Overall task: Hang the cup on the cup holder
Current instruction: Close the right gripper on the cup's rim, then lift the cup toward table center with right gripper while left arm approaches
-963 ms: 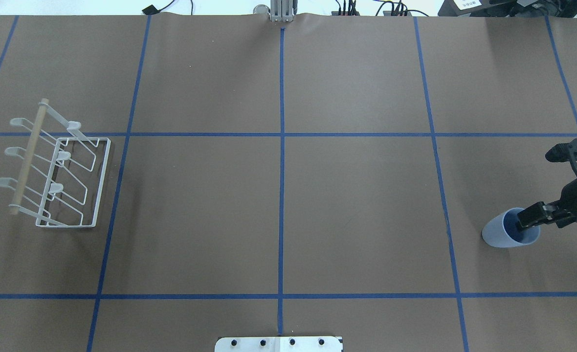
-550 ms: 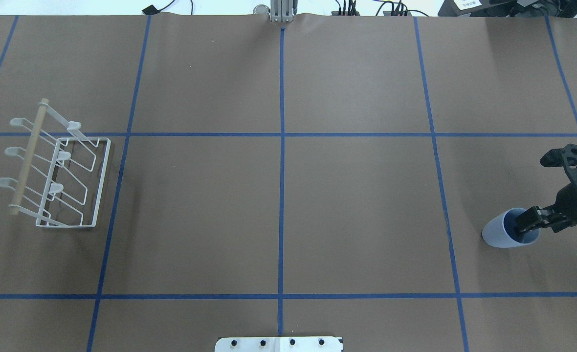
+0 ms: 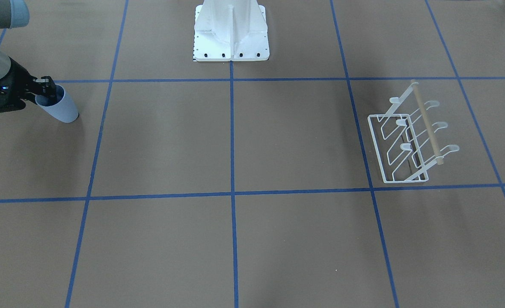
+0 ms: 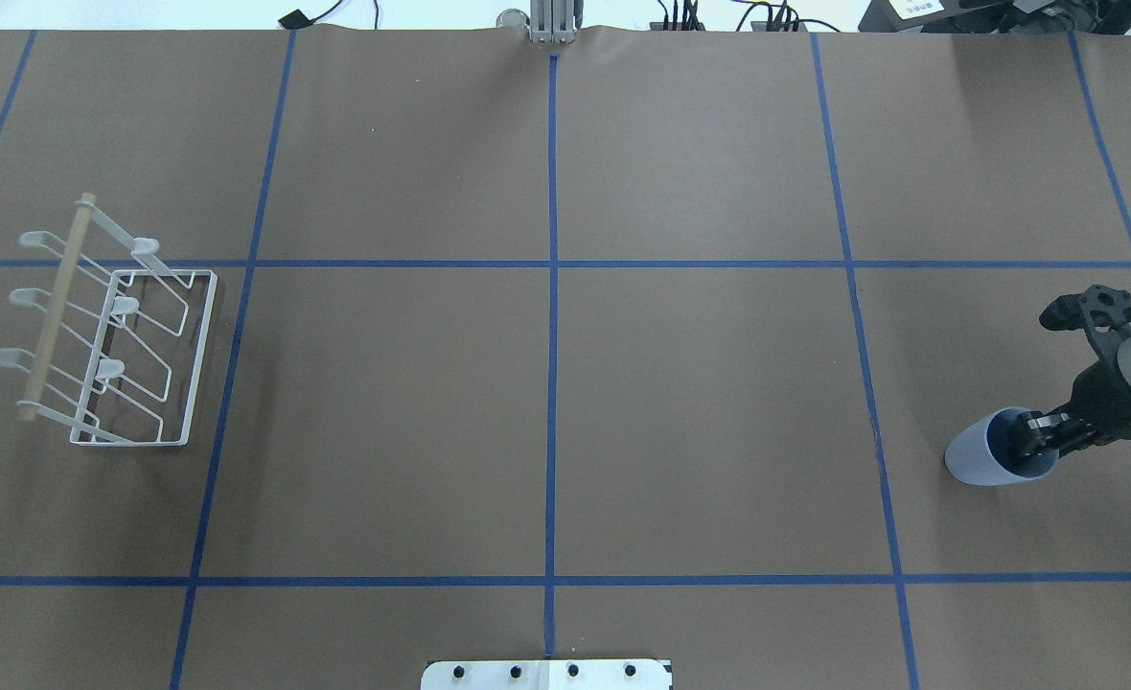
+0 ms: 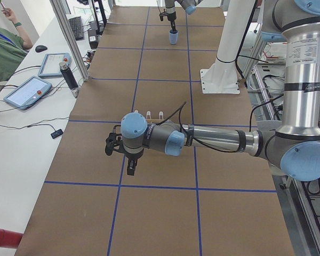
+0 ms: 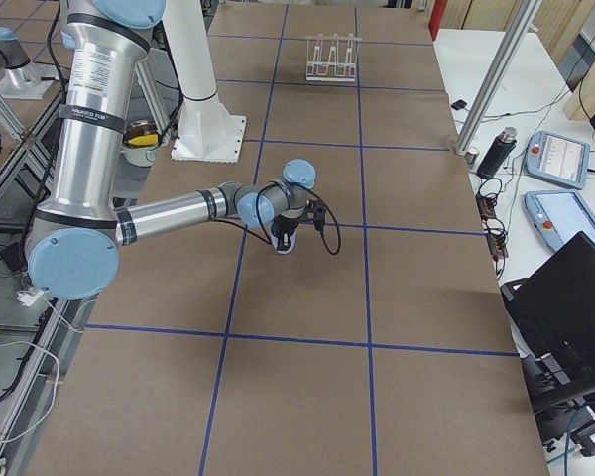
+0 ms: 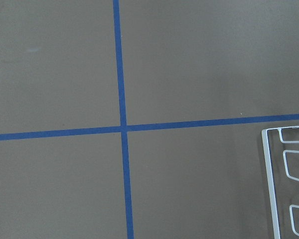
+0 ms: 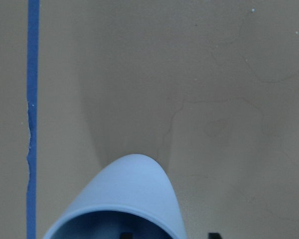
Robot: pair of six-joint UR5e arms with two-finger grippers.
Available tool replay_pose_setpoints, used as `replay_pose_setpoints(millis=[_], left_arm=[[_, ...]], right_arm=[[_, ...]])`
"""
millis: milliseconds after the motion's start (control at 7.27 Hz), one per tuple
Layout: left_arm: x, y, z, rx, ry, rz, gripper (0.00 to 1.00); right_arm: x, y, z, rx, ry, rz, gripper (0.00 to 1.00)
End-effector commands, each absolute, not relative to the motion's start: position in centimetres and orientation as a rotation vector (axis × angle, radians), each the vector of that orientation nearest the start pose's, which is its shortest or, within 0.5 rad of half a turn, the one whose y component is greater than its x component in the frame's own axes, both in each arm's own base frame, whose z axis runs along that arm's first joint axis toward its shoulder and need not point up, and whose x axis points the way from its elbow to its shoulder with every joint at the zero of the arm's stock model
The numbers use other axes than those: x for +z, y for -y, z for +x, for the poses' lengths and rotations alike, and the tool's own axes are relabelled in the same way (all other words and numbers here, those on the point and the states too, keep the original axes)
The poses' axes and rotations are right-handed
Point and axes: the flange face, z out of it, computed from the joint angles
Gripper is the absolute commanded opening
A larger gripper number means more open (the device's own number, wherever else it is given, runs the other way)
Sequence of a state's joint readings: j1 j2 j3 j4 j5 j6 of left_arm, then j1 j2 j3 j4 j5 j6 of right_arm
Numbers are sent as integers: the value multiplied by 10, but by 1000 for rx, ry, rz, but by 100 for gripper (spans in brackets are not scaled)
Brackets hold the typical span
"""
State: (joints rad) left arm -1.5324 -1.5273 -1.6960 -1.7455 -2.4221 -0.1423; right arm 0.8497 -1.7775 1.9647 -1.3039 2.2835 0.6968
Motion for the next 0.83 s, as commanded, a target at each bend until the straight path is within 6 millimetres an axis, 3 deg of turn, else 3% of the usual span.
replay_pose_setpoints(millis=[0,413,688], left_arm=[[593,488,-40,11,-865,164,99],[595,488,-40,8,-863,158,99],[583,498,-39,20,-864,182,99]], right_arm=[[516,360,-226,-201,837,-111,0],[455,357,-212,-231,998,-98,0],[396,392,-240,-223,1116,-12,0]])
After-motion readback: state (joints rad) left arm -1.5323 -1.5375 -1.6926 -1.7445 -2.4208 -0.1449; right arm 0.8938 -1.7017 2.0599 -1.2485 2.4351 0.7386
